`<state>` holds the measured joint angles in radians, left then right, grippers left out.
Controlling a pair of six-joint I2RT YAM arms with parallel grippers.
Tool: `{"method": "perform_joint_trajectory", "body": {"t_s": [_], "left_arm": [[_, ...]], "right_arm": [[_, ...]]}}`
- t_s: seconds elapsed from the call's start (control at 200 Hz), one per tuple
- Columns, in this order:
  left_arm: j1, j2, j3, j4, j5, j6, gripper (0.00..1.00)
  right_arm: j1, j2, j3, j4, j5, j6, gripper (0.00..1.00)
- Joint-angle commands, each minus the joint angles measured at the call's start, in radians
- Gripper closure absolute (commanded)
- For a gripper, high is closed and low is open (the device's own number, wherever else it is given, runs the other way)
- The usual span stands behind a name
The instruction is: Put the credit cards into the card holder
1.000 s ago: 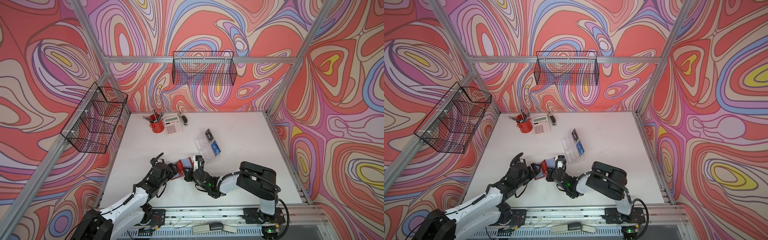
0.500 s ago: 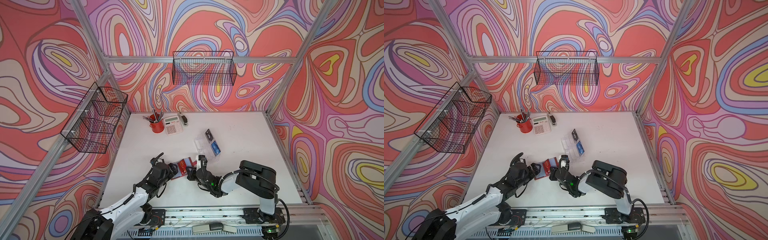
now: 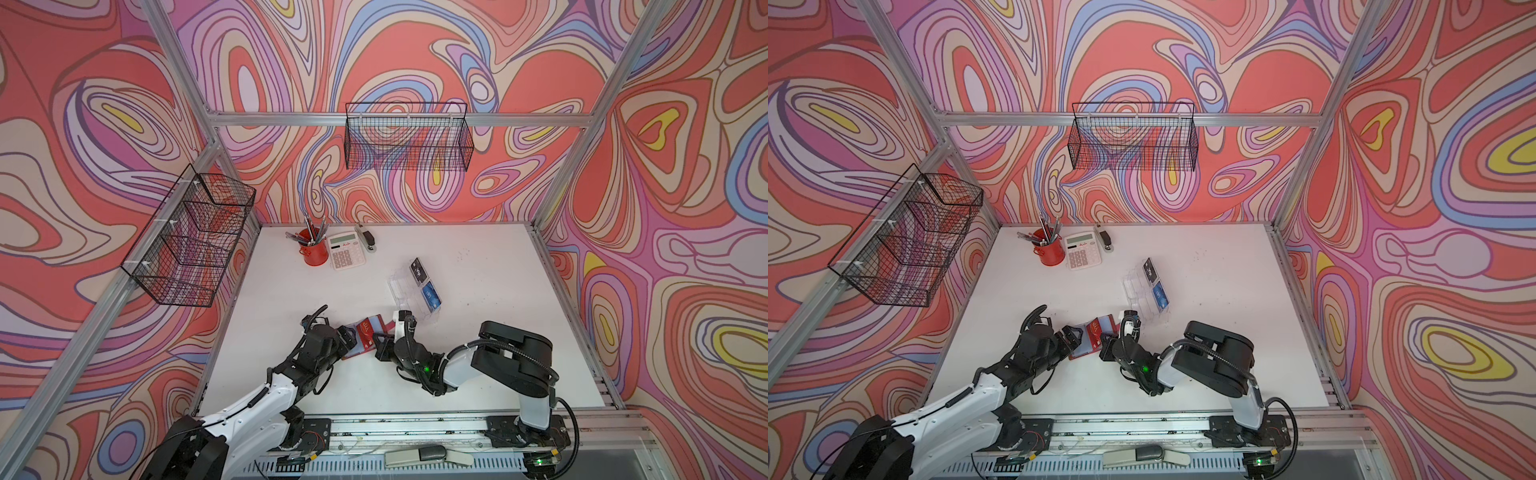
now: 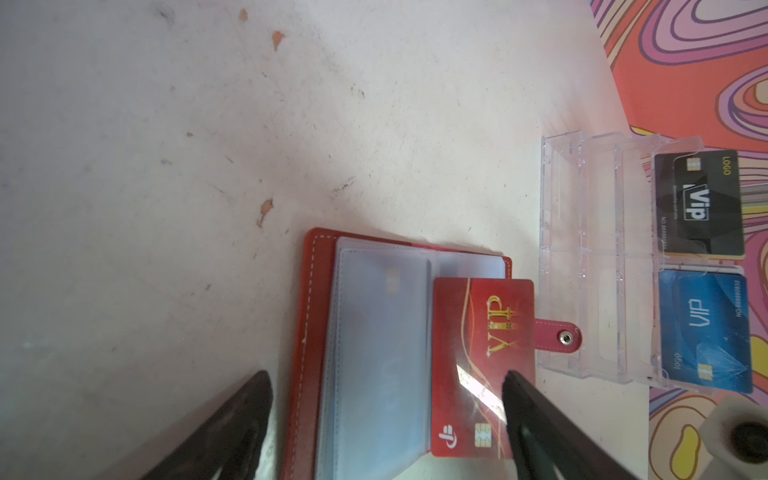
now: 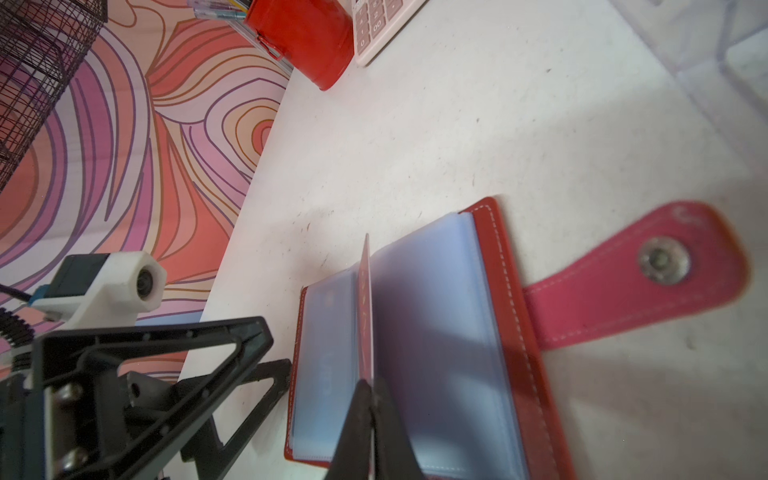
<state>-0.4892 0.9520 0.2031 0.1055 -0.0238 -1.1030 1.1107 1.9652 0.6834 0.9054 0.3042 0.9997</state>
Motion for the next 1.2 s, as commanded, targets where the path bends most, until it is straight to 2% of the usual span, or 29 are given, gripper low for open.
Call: {"method": "perform_joint_trajectory", "body": {"t_s": [0.0, 0.691, 0.911, 1.197], "left_arm": [[0.003, 0.027, -0.013, -0.089, 0.029, -0.011, 0.11], [0.003, 0.037, -0.013, -0.077, 0.044, -0.008, 0.11], [0.003, 0.038, -0.013, -0.079, 0.044, -0.005, 0.11], [0.003, 0.041, -0.012, -0.076, 0.043, -0.004, 0.11]], "right_arm": [[-0.006, 0.045, 0.016, 0.018, -0.013, 0.024, 1.00], [-0.007, 0.109, 0.033, 0.076, -0.044, 0.061, 1.00], [-0.006, 0.025, 0.031, -0.065, 0.032, 0.027, 1.00], [-0.006, 0.065, 0.027, -0.034, 0.026, 0.075, 1.00]]}}
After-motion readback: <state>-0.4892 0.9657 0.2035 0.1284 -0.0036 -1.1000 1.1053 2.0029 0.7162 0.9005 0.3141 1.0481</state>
